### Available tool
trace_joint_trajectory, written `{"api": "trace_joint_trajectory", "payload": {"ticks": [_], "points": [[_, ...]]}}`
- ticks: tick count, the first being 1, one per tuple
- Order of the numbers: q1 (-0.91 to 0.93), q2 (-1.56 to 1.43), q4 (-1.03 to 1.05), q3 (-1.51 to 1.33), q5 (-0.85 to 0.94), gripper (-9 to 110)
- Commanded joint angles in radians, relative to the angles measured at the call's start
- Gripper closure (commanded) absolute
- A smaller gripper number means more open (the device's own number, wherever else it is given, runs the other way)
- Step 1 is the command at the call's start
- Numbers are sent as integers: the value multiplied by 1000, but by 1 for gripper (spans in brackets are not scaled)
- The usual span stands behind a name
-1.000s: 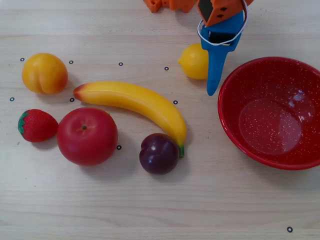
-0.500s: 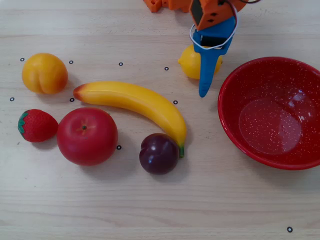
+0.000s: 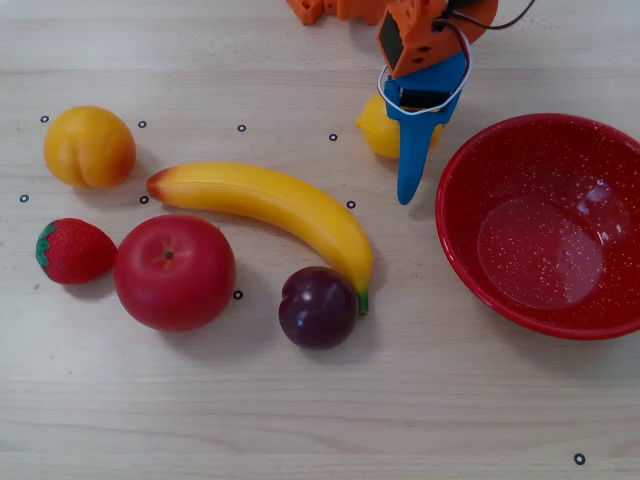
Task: Put the lemon in the red bowl.
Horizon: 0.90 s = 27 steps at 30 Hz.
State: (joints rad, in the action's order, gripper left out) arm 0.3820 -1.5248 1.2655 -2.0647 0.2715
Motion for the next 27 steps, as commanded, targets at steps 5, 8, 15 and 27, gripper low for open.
{"api": "trace_joint_trajectory", "payload": {"ticks": [5, 8, 15, 27], "points": [[-34, -15, -35, 38, -31, 46], [-37, -12, -34, 43, -31, 48], [-48, -12, -23, 43, -34, 54], [-58, -17, -9, 40, -38, 64]]}}
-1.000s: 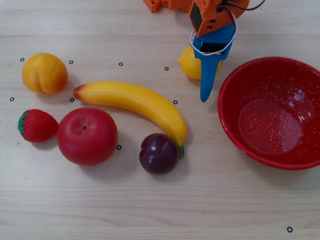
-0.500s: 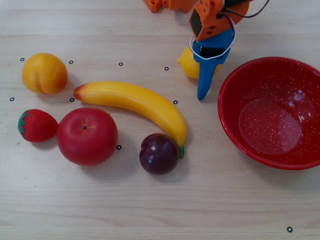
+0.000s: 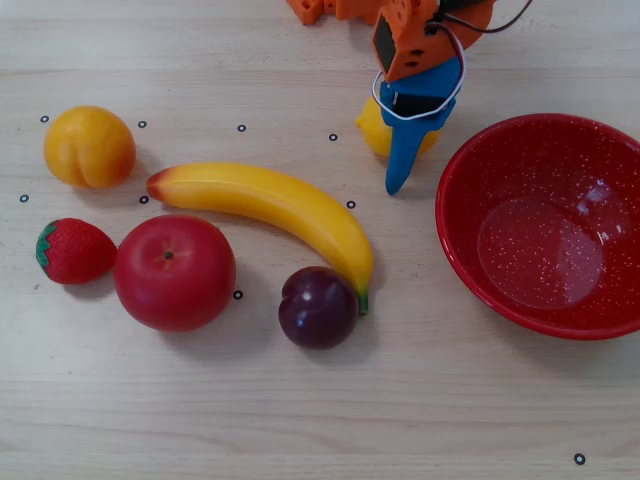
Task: Put the lemon in the red bowl.
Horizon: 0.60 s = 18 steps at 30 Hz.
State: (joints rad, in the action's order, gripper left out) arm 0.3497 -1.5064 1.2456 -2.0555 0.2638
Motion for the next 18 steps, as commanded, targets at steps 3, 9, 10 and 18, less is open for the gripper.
{"api": "trace_joint_trajectory", "payload": {"ticks": [3, 9, 10, 18], "points": [[-28, -35, 15, 34, -35, 69], [-32, -31, 25, 37, -34, 75], [-32, -31, 25, 34, -35, 77], [-38, -32, 51, 41, -14, 101]]}}
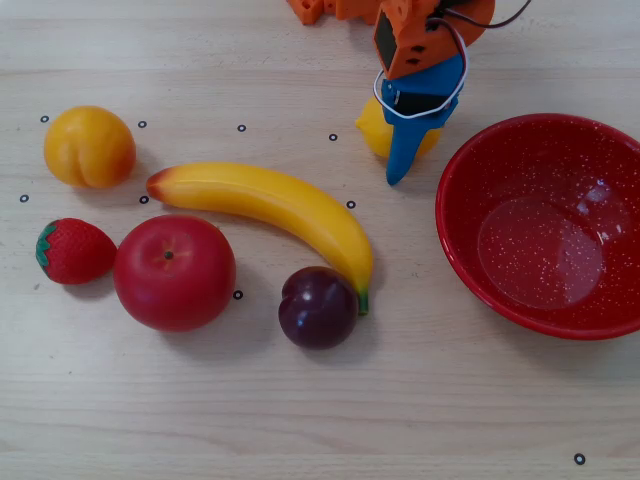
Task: Put the lemon in the red bowl.
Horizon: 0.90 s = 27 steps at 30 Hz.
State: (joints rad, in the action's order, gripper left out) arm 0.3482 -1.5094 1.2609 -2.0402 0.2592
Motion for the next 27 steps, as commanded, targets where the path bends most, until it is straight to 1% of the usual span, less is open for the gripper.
{"api": "trace_joint_trajectory", "payload": {"ticks": [1, 8, 18, 21, 27], "points": [[-37, -31, 52, 35, -5, 101], [-44, -63, 272, 198, 14, 101], [-15, -94, 578, 558, 28, 101], [-6, -106, 632, 666, 26, 101], [26, -149, 635, 802, -3, 101]]}}
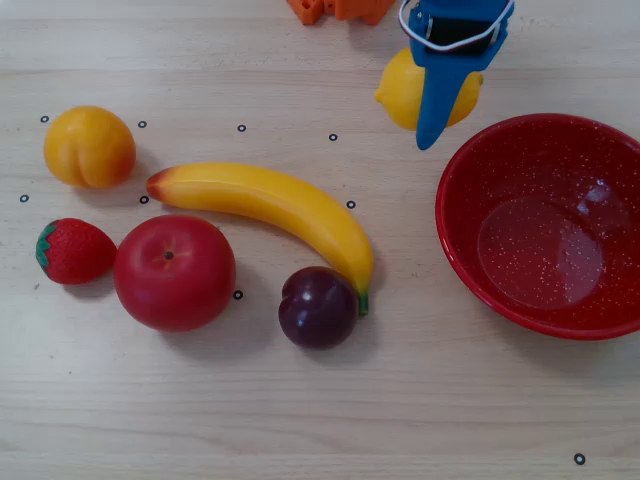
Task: Put the lemon in the red bowl.
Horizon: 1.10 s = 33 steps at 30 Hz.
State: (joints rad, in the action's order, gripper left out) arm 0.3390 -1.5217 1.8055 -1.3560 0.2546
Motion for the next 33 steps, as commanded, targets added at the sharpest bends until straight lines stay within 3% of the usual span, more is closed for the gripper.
{"api": "trace_joint_trajectory", "payload": {"ticks": [1, 8, 24, 33], "points": [[46, -140, 91, 138, -5, 101], [121, -141, -9, 209, -60, 101], [216, -114, -713, -121, -253, 101], [232, -84, -1111, -413, -465, 101]]}}
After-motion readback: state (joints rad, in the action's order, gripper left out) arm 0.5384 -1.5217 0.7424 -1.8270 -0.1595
